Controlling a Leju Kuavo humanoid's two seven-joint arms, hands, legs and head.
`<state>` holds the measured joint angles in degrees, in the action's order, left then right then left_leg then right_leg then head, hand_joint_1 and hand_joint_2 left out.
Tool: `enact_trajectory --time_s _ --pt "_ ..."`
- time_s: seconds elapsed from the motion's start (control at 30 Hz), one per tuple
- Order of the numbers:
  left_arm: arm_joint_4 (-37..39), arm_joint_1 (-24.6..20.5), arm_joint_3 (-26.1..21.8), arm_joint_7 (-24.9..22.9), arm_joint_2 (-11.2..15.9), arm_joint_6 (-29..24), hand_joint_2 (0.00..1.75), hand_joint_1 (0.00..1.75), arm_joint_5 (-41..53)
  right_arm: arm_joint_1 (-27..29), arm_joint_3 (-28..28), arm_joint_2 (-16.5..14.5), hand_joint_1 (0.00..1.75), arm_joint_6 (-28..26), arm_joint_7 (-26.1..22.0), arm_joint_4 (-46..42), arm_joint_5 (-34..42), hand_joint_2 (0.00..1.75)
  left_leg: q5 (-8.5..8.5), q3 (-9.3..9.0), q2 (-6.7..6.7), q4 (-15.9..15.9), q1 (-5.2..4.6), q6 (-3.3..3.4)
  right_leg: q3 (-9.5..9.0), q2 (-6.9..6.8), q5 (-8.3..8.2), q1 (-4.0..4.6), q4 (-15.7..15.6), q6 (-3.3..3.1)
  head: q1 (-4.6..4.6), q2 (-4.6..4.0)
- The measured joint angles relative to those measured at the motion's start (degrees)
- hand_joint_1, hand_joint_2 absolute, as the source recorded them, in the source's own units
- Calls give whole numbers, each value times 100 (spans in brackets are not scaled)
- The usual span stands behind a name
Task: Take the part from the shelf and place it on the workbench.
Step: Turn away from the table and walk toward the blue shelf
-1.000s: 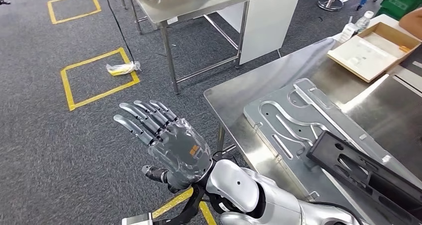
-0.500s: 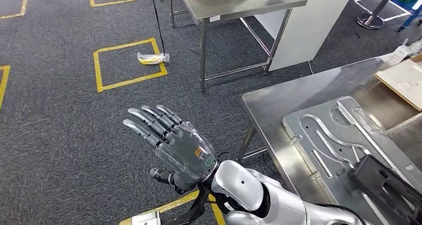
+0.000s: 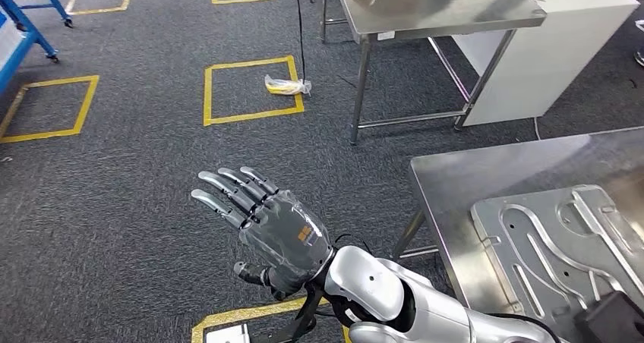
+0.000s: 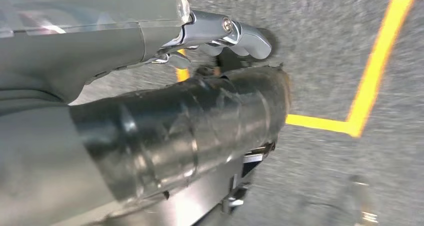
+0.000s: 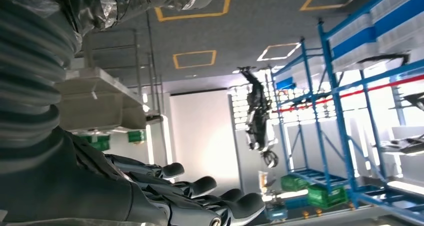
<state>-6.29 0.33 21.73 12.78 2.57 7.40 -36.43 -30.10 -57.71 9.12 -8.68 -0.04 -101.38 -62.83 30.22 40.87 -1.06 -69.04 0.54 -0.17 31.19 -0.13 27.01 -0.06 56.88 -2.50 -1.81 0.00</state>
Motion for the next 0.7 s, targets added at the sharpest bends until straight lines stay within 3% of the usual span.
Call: enact_trajectory --time_s 0.07,0.1,0.17,0.23,0.27,0.33,0.37,0.43,0.5,0.57,0.6,0.63,0.67,0.7 --pt "0 -8 0 43 3 85 0 0 -46 14 1 21 0 31 -3 -1 17 175 122 202 61 -424 42 -55 0 -180 25 1 12 10 1 0" --pt "0 -1 0 54 4 106 0 0 -60 16 1 28 0 38 -4 -2 21 175 19 131 87 -316 63 -78 -5 -261 42 -4 22 26 1 0" --pt "0 13 0 61 8 119 0 0 -73 15 3 36 0 41 -5 -6 22 175 -322 -267 221 390 90 -107 -26 -401 89 -18 58 73 1 0" --pt "0 6 0 65 9 124 0 0 -76 12 10 39 0 43 -7 -15 23 175 -492 -584 377 960 58 -60 -37 -508 141 -4 100 136 -1 0" --pt "0 6 0 67 10 127 0 0 -77 11 14 40 0 43 -9 -20 23 175 -493 -631 403 1058 35 -19 -41 -553 158 8 114 166 -3 0" --pt "0 22 0 69 16 130 0 0 -77 8 22 43 0 44 -11 -27 23 175 -489 -619 315 1060 8 71 -58 -631 174 17 115 223 -3 0" --pt "0 34 0 68 19 130 0 0 -77 6 25 43 0 43 -11 -32 23 175 -496 -623 265 1075 13 110 -69 -605 197 2 127 257 -4 0" --pt "0 33 0 68 21 130 0 0 -77 5 33 46 0 41 -12 -50 23 175 -518 -641 169 1115 34 189 24 -341 386 -42 375 307 -4 0" --pt "0 16 0 68 22 128 0 0 -76 14 39 65 0 44 -13 -62 23 175 -530 -641 58 1128 29 237 358 -54 752 -66 1062 324 -5 0" --pt "0 7 0 63 28 115 0 0 -72 24 40 86 0 55 -13 -61 23 175 -532 -632 -86 1118 7 249 725 3 965 -64 1737 320 -4 0" --pt "0 8 0 52 32 105 0 0 -67 26 40 90 0 61 -9 -61 22 175 -533 -630 -163 1109 -5 250 786 10 903 -63 1805 306 -4 0" --pt "0 7 1 36 36 93 0 0 -59 27 40 91 0 66 4 -60 15 175 -532 -630 -245 1097 -14 250 742 27 737 -61 1655 282 -4 0" --pt "0 6 3 17 37 84 0 0 -49 28 40 91 0 71 25 -62 1 175 -531 -632 -326 1085 -18 248 590 85 496 -56 1293 249 -4 0" --pt "0 5 8 -1 34 76 0 0 -37 31 40 91 0 75 55 -65 -17 175 -531 -628 -398 1076 -16 242 408 233 305 -56 883 212 -4 0"
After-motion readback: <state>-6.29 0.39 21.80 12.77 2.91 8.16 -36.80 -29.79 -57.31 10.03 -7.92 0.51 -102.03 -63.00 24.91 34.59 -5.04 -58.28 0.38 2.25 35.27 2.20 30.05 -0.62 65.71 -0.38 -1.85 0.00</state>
